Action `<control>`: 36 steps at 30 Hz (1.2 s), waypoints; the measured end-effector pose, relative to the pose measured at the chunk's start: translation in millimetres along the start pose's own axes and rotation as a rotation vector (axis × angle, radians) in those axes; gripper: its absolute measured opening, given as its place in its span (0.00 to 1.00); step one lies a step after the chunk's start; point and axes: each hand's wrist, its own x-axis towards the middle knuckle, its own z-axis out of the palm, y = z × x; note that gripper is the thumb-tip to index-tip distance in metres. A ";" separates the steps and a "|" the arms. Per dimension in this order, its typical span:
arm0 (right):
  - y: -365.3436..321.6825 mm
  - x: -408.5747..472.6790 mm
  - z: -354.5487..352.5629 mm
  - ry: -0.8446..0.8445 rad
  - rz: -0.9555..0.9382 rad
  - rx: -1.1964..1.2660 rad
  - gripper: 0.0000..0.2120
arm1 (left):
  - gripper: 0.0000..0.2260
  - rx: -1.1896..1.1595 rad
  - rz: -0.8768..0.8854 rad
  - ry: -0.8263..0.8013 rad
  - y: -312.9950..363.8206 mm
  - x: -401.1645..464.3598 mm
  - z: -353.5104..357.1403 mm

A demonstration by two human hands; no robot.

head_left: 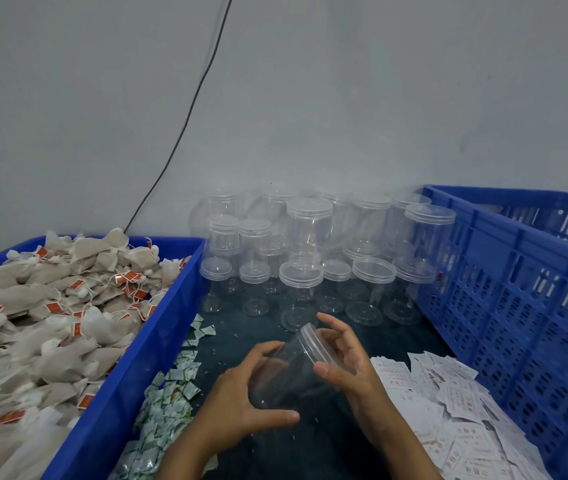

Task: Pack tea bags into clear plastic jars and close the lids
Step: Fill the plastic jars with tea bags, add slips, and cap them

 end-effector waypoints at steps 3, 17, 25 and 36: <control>-1.2 -1.5 -1.2 -0.035 0.006 -0.002 0.35 | 0.36 -0.124 -0.049 -0.052 1.8 -1.9 -3.0; -9.8 -5.5 -10.1 -0.278 0.028 0.124 0.37 | 0.38 -0.521 -0.250 -0.397 7.2 -2.6 -6.7; -8.5 -2.1 -19.7 -0.210 0.118 -0.060 0.40 | 0.33 -0.280 -0.171 -0.130 7.3 -2.8 -1.1; -4.7 -0.8 0.6 0.016 -0.029 0.044 0.24 | 0.37 0.042 -0.041 0.077 11.2 -0.9 0.6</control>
